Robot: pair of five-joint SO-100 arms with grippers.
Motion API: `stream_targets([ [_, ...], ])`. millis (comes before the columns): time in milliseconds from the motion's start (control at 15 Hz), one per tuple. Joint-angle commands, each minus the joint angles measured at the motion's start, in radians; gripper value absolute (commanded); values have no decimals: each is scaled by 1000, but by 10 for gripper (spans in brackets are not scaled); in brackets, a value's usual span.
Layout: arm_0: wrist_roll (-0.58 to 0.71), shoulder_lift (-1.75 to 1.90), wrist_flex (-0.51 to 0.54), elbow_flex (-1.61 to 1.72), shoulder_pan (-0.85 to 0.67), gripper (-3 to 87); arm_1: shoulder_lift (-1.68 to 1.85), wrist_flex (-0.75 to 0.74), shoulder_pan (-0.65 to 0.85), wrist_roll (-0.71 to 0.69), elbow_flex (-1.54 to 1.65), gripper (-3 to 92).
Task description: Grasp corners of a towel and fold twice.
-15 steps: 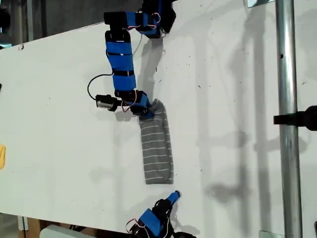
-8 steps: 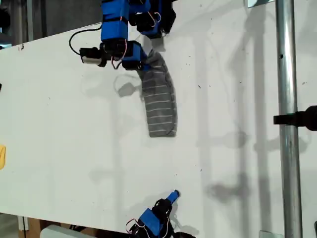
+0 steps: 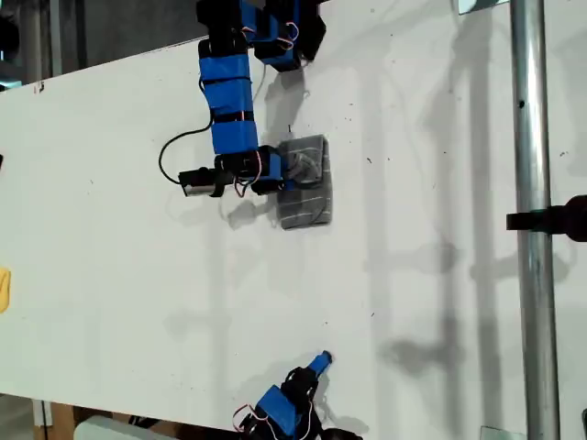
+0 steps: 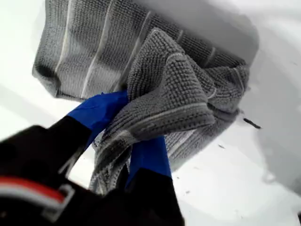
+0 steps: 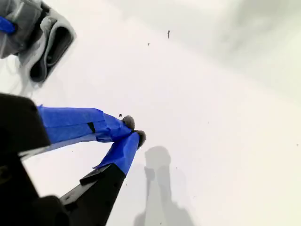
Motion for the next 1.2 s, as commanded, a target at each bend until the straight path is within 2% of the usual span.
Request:
stream_targets([
  [0, -11, 5, 3, 8, -3, -15, -26, -149, -32, -51, -83, 74],
  [67, -11, 5, 3, 8, -3, -15, 2, -161, -34, -71, -101, 248],
  [133, -11, 5, 3, 8, -5, -15, 83, -213, -23, -150, -103, 428],
  [267, -8, 5, 3, 8, -12, -13, 295, -253, 38, -259, -112, 289],
  [467, 14, 5, 3, 8, -41, 70, 604, -184, 179, -316, -43, 208],
  [600, 80, 5, 3, 8, -64, 70, 907, -172, 264, -316, 222, 46],
  [667, 155, 5, 3, 8, -66, 70, 1106, -140, 302, -305, 397, -3],
  [733, 314, 5, 3, 8, -66, 70, 1313, -98, 325, -273, 574, -3],
  [867, 749, 5, 0, 8, -52, 68, 1721, -29, 345, -170, 934, -3],
  [933, 735, 5, 0, 8, -52, 68, 1948, 3, 336, -78, 1111, -3],
  [1067, 724, 5, 3, 8, -57, 68, 1945, 25, 330, 18, 1264, 7],
  [1133, 724, 5, 3, 8, -58, 68, 1945, 61, 327, 133, 1345, 35],
])
